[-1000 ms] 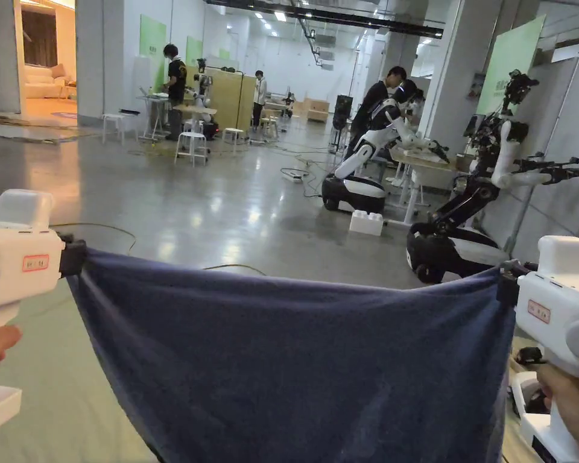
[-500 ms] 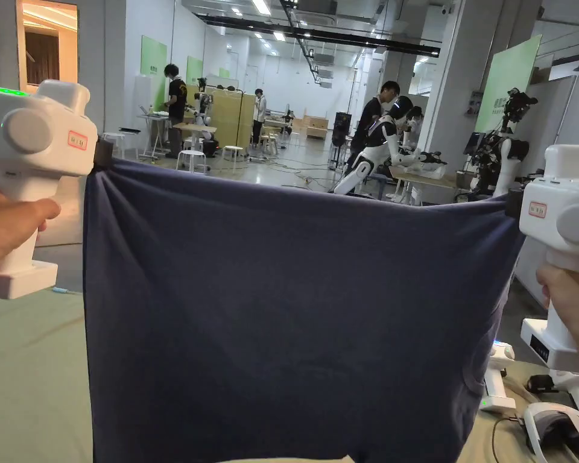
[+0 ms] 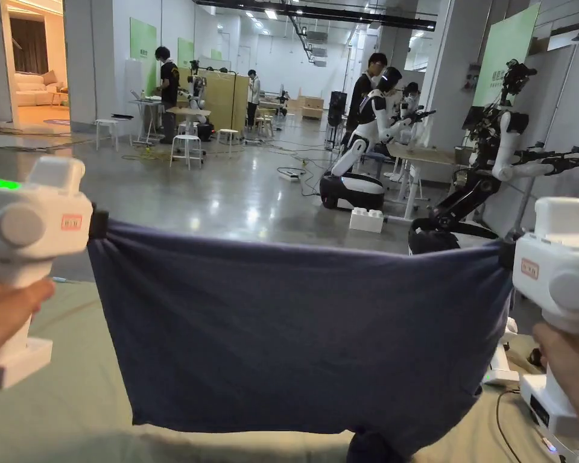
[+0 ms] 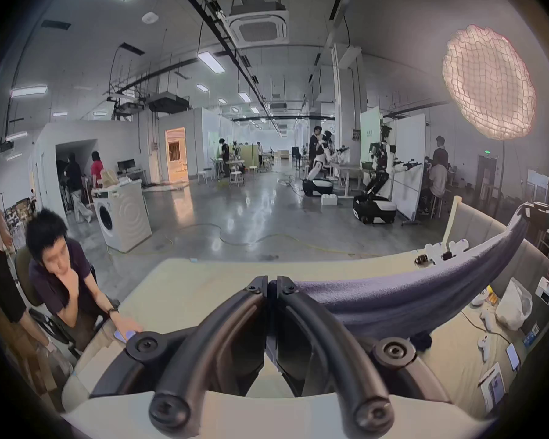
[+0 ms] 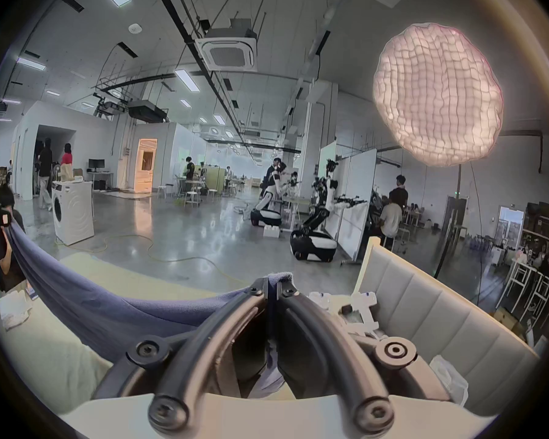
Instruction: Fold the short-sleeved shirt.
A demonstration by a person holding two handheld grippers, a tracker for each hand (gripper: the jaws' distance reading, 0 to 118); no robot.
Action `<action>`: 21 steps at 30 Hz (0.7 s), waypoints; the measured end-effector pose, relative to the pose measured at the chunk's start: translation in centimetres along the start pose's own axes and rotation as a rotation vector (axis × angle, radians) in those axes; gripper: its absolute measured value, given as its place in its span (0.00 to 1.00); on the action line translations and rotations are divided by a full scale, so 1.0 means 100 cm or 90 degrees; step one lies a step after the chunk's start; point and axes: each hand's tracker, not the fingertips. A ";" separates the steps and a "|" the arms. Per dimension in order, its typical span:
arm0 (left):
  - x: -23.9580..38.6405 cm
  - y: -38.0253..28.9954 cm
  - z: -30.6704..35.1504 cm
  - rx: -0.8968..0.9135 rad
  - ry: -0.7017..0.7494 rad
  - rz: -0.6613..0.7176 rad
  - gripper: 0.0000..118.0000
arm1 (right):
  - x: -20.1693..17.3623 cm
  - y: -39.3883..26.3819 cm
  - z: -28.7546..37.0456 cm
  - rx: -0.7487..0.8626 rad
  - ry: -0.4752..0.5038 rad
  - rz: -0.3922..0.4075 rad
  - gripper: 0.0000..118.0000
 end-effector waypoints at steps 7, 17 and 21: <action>-0.005 -0.112 0.048 -0.034 -0.020 0.022 0.05 | 0.002 -0.090 0.073 -0.047 0.010 0.018 0.03; -0.033 -0.214 0.143 -0.096 -0.048 0.088 0.05 | -0.001 -0.175 0.187 -0.112 0.015 0.013 0.03; -0.039 -0.245 0.167 -0.137 -0.048 0.074 0.05 | -0.003 -0.199 0.216 -0.154 0.013 0.022 0.03</action>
